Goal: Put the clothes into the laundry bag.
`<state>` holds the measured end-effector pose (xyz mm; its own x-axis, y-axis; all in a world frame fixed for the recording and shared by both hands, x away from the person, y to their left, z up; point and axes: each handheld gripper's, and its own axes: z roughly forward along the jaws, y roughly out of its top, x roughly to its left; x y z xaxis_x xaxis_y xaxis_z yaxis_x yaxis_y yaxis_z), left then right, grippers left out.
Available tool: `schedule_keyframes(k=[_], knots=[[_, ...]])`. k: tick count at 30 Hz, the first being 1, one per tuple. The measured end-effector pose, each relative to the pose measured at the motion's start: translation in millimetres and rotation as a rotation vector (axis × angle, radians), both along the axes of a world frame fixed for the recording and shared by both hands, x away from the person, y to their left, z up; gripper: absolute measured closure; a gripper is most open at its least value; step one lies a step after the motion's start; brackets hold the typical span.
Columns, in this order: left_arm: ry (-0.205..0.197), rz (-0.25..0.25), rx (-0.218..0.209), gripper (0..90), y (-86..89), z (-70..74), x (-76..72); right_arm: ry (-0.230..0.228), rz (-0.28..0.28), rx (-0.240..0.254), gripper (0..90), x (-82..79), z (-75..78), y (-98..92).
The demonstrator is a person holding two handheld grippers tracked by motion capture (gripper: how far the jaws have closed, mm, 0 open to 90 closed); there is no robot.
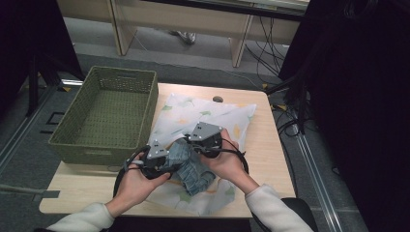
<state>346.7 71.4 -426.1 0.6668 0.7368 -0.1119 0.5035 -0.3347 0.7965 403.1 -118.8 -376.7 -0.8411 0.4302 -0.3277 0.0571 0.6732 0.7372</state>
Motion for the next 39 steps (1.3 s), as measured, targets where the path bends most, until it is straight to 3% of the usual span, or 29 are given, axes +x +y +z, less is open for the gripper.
schedule_keyframes(k=[39], knots=[[-0.08, 0.048, 0.019, 67.9, -11.7, -11.8, 16.0, -0.013, 0.008, 0.005, 89.8, -1.7, 4.0, -0.1]])
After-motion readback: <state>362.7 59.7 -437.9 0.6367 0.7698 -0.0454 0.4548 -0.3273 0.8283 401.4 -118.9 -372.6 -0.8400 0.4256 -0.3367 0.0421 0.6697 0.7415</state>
